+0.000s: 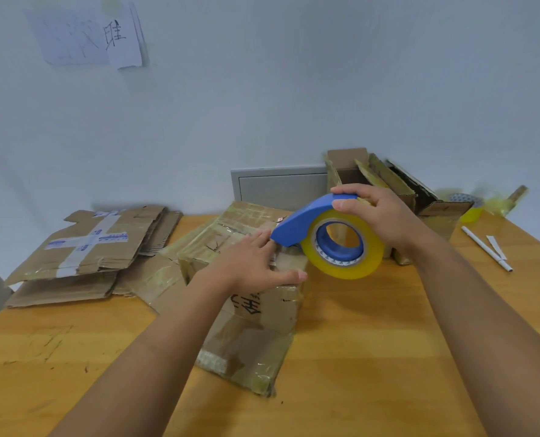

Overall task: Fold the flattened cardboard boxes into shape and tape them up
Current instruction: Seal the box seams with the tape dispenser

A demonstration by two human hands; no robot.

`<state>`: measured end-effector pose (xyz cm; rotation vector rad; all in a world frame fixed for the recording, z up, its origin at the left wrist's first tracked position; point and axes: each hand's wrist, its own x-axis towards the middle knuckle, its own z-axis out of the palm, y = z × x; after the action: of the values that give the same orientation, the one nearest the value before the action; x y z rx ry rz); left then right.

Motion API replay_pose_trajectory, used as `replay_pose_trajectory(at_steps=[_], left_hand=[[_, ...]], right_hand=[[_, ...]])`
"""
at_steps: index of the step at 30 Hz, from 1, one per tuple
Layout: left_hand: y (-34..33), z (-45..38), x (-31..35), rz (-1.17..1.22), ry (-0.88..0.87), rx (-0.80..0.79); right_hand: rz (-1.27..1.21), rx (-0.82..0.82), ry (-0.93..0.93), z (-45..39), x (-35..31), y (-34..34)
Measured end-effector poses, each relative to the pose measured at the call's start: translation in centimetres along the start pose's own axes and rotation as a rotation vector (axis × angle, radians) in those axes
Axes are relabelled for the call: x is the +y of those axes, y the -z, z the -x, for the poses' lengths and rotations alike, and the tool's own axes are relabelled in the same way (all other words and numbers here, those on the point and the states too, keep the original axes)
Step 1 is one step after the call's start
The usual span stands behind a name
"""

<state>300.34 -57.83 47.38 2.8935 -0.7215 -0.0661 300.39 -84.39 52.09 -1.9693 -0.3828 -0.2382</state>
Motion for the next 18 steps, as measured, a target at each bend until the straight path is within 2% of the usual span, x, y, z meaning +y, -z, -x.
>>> replay_pose_trajectory(at_steps=[7,11,18], left_hand=[[0.1,0.1,0.6,-0.048,0.081,-0.086],[0.2,0.0,0.9,-0.093,0.099,-0.097],[-0.5,-0.3,1.7,-0.108,-0.061,-0.072]], right_hand=[[-0.029,-0.020,-0.011,1.8,0.2,1.2],[0.003,0.040,-0.019,3.6,1.0,2.4],[0.011,0.120,-0.032,5.6,2.5,1.4]])
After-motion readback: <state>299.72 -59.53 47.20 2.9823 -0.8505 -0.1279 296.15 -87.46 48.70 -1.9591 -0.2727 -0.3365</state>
